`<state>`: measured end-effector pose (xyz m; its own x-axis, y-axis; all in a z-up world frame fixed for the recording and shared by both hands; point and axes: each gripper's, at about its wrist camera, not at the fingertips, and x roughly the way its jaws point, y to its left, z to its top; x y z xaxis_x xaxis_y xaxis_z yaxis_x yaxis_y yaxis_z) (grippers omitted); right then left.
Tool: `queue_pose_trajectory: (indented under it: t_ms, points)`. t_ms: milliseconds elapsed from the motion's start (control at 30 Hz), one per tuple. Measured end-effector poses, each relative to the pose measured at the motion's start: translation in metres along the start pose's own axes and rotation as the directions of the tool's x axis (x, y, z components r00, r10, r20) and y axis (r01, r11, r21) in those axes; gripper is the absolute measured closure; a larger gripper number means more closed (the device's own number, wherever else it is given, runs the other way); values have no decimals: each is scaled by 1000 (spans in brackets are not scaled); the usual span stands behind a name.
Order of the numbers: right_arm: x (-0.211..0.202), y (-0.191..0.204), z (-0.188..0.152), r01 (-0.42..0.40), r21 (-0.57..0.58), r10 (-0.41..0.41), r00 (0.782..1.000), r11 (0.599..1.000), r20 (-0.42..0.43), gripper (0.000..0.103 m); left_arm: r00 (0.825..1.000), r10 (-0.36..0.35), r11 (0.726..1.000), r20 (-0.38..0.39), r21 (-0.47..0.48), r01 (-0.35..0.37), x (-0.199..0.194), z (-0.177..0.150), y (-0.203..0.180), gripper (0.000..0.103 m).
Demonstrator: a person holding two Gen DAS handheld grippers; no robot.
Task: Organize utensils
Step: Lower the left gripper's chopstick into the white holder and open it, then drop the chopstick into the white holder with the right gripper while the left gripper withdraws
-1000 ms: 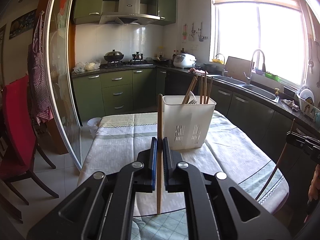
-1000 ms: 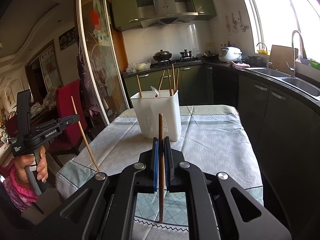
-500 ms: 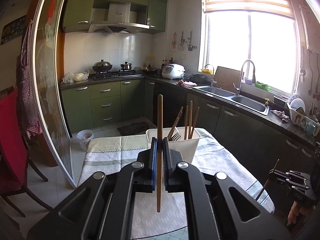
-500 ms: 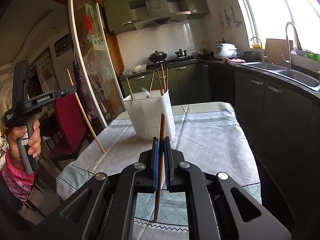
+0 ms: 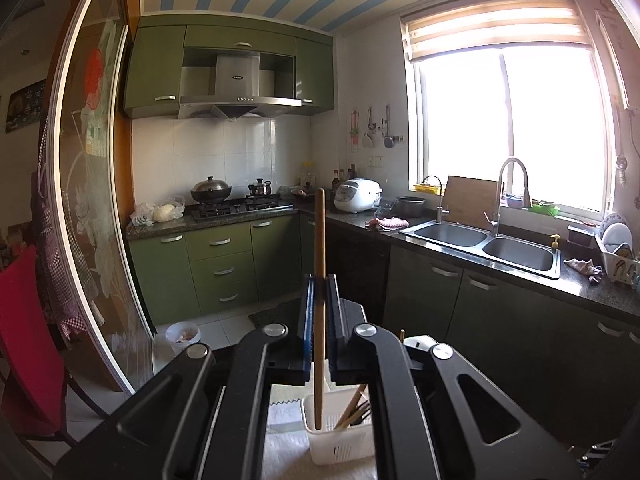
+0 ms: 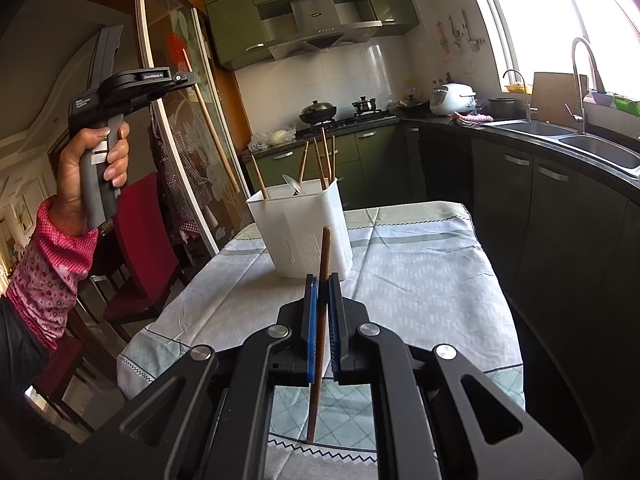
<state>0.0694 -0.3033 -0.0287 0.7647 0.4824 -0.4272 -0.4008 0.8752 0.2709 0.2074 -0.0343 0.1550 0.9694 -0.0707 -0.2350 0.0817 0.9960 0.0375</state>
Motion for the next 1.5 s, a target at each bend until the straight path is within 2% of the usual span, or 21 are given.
queue_pose_trajectory:
  t_ms: [133,300,467,500,533,600,700,800,933,1067,1167,1267,1400,1500]
  points:
    - [0,-1,1,-9,5,9,1000,1000,-4,97,1000,18,1000,-21,-9,-19,30,-3,-2,98]
    - [0,-5,1,-13,19,14,1000,1000,-8,97,993,2,999,-117,-54,-9,62,-31,5,98]
    - [2,-4,4,-26,28,27,999,999,-17,97,982,-6,999,-190,-54,-5,78,-58,9,97]
    - [3,-3,5,-32,28,32,999,999,-20,97,980,-4,998,-199,-58,-7,79,-62,11,88]
    - [3,-2,8,-36,25,37,999,999,-23,97,979,-8,998,-204,-66,-5,78,-65,14,75]
    - [2,1,15,-32,12,32,999,999,-17,97,980,-13,996,-197,-84,-4,70,-69,19,67]
    - [-2,4,35,-31,-3,31,999,1000,13,97,986,-18,997,-167,-83,4,48,-72,22,67]
    - [-7,9,67,-35,-14,36,996,999,82,97,990,-22,997,-143,-82,10,17,-80,24,61]
    - [-4,21,123,-41,-23,45,977,999,211,97,992,-34,997,-120,-77,25,-27,-97,27,59]
    - [21,34,177,-27,-26,34,952,999,304,97,995,-32,999,-98,-45,27,-65,-114,26,59]
    - [54,40,209,-4,-19,10,946,1000,324,97,995,-38,998,-94,-62,33,-87,-124,33,59]
    - [93,44,225,42,-20,-34,951,999,309,97,993,-43,994,-107,-109,31,-100,-134,45,52]
    - [138,40,226,94,-17,-86,961,995,263,97,994,-8,985,-110,-170,-11,-113,-148,63,42]
    - [162,32,219,100,-8,-96,972,995,213,97,994,21,979,-109,-200,-42,-121,-158,72,35]
